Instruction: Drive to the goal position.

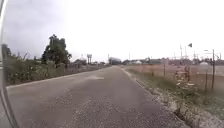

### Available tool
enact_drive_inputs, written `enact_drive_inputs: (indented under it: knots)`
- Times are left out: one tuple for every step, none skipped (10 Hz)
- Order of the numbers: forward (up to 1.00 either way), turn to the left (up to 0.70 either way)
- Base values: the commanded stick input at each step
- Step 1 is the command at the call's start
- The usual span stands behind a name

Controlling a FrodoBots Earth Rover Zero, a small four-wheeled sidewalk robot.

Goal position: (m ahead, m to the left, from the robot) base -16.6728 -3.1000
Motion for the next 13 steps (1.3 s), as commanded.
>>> enact_drive_inputs:
  knots:
    - [0.08, 0.0]
    - [0.08, 0.0]
    - [0.08, 0.0]
    - [0.08, 0.0]
    - [0.08, 0.0]
    - [0.07, 0.0]
    - [0.07, 0.0]
    - [0.08, 0.0]
    - [0.07, 0.0]
    - [0.07, 0.0]
    - [0.07, 0.0]
    - [0.07, 0.0]
    - [0.08, 0.0]
